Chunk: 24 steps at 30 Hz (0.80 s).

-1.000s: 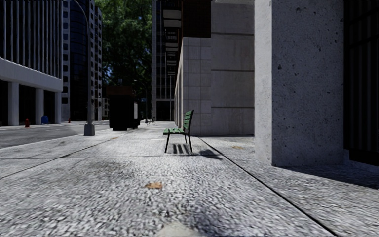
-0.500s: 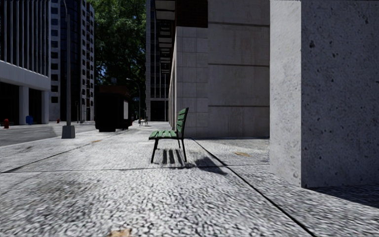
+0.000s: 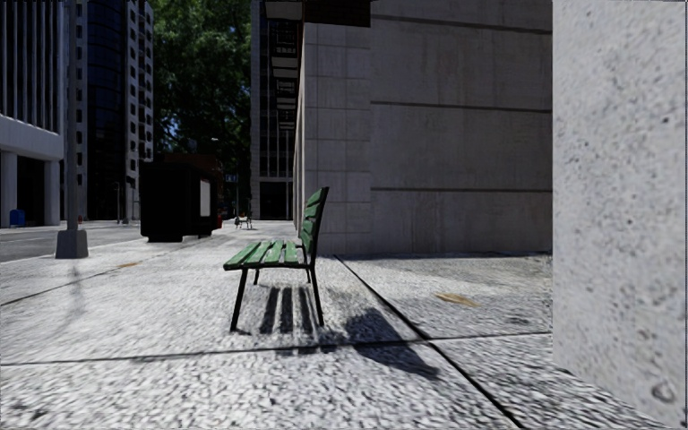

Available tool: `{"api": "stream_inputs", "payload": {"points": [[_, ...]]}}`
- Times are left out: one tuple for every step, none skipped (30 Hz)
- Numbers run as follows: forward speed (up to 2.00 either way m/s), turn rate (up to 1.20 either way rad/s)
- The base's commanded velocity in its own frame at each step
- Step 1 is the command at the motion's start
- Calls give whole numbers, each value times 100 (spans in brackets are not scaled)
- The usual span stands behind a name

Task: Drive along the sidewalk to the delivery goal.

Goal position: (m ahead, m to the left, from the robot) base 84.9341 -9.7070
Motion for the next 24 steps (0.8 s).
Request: {"api": "stream_inputs", "payload": {"points": [[200,-25],[200,-25],[200,-25],[200,-25],[200,-25],[200,-25],[200,-33],[200,-44],[200,-44],[200,-48],[192,-54],[174,-56],[174,-56],[150,-56],[136,-57],[131,-57],[129,-57],[129,-57],[120,-67],[110,-75],[107,-78],[107,-78],[106,-79],[105,-79]]}}
